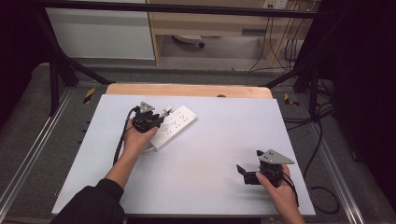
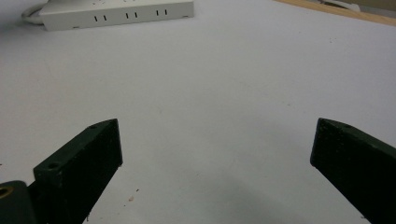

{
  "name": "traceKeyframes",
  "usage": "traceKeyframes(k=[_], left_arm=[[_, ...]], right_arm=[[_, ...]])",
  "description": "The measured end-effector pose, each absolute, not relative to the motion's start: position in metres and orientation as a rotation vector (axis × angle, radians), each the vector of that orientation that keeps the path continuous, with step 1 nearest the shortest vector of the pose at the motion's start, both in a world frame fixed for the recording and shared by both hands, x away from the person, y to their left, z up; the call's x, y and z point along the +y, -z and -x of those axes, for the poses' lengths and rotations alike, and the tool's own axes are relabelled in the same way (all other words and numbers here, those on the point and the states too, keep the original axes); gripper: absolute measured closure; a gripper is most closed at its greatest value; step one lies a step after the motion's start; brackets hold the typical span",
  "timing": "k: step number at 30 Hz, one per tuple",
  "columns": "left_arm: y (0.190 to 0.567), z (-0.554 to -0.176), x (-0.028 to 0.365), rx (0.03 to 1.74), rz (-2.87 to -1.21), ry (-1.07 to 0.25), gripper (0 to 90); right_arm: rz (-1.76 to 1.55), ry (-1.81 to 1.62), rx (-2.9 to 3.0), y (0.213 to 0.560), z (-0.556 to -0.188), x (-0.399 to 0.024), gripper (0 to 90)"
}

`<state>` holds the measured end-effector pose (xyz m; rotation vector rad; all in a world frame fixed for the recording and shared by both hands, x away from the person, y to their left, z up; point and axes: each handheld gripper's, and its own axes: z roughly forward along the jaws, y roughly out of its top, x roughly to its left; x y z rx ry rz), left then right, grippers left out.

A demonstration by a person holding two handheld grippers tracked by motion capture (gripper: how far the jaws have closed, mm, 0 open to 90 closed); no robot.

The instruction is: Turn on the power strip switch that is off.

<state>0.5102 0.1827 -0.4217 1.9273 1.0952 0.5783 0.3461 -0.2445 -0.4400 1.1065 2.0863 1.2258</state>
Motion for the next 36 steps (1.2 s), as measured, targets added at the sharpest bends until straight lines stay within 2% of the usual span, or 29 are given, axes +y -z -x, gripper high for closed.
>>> traceKeyframes(k=[1,2,14,17,18,20,36], left_arm=[[0.421,-0.51,0.182,1.089,-1.934,-0.587,67.4],[0.421,-0.511,0.181,1.084,-1.932,-0.596,60.7],[0.419,-0.511,0.179,1.086,-1.904,-0.583,36.5],[0.419,-0.511,0.178,1.1,-1.892,-0.58,23.2],[0.419,-0.512,0.178,1.106,-1.883,-0.578,23.2],[0.418,-0.512,0.178,1.103,-1.867,-0.589,10.6],[0.407,-0.508,0.18,1.096,-1.761,-0.586,8.0]], right_arm=[[-1.106,-1.226,2.086,0.44,-0.346,-0.244,2.7],[-1.108,-1.227,2.086,0.44,-0.346,-0.245,2.7],[-1.108,-1.225,2.087,0.44,-0.346,-0.244,2.7],[-1.108,-1.224,2.088,0.44,-0.346,-0.244,2.7],[-1.108,-1.224,2.088,0.44,-0.346,-0.244,2.7],[-1.109,-1.224,2.088,0.44,-0.346,-0.244,2.4],[-1.11,-1.223,2.089,0.44,-0.346,-0.244,2.4]])
